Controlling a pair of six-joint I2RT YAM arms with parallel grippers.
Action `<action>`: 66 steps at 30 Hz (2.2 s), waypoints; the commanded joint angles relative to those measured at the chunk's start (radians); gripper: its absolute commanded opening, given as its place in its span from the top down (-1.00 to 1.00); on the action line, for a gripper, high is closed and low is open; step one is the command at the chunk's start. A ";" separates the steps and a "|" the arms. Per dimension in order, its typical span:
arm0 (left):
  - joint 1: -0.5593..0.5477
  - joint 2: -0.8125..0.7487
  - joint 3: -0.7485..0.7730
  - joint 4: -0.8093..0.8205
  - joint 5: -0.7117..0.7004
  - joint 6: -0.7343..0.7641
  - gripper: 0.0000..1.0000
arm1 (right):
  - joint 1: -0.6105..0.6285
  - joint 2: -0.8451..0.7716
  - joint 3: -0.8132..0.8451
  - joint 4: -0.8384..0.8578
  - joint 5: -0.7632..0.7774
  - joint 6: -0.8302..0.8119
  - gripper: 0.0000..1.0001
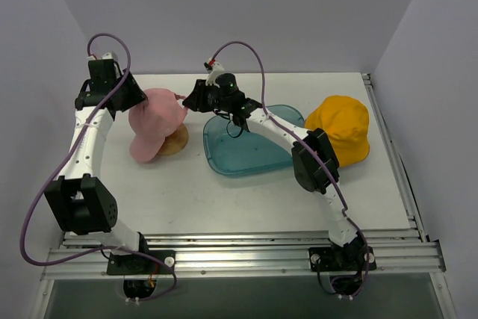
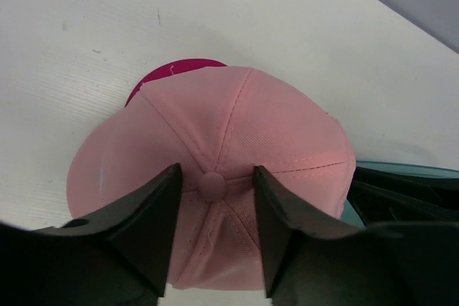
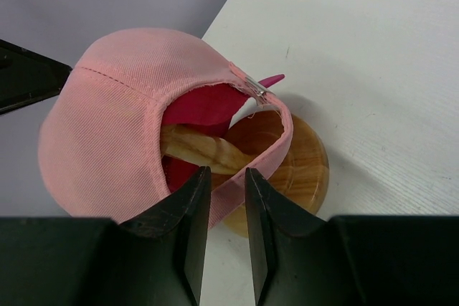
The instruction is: Stack the hats
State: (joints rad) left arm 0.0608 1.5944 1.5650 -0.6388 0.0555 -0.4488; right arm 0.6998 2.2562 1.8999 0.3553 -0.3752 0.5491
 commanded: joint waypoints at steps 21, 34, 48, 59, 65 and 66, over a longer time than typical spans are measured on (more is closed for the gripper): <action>-0.004 -0.086 0.000 -0.038 0.012 0.015 0.95 | -0.002 -0.044 0.002 0.070 0.015 0.008 1.00; -0.010 -0.179 -0.066 0.005 0.107 0.067 0.95 | 0.000 -0.141 -0.121 0.114 0.018 0.005 0.47; -0.007 -0.179 0.079 -0.071 0.119 0.069 0.95 | -0.020 -0.211 -0.232 0.146 0.018 -0.018 0.35; -0.004 -0.172 0.156 -0.136 0.185 0.035 0.95 | -0.029 -0.202 -0.251 0.169 0.002 -0.002 0.33; 0.001 -0.195 0.174 -0.154 0.204 0.033 0.95 | -0.029 -0.211 -0.257 0.181 0.004 0.018 0.33; 0.002 -0.198 0.179 -0.157 0.210 0.029 0.95 | -0.028 -0.211 -0.256 0.182 0.007 0.026 0.33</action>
State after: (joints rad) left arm 0.0605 1.4433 1.6756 -0.8001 0.2150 -0.4034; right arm 0.6746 2.1014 1.6501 0.4686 -0.3614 0.5556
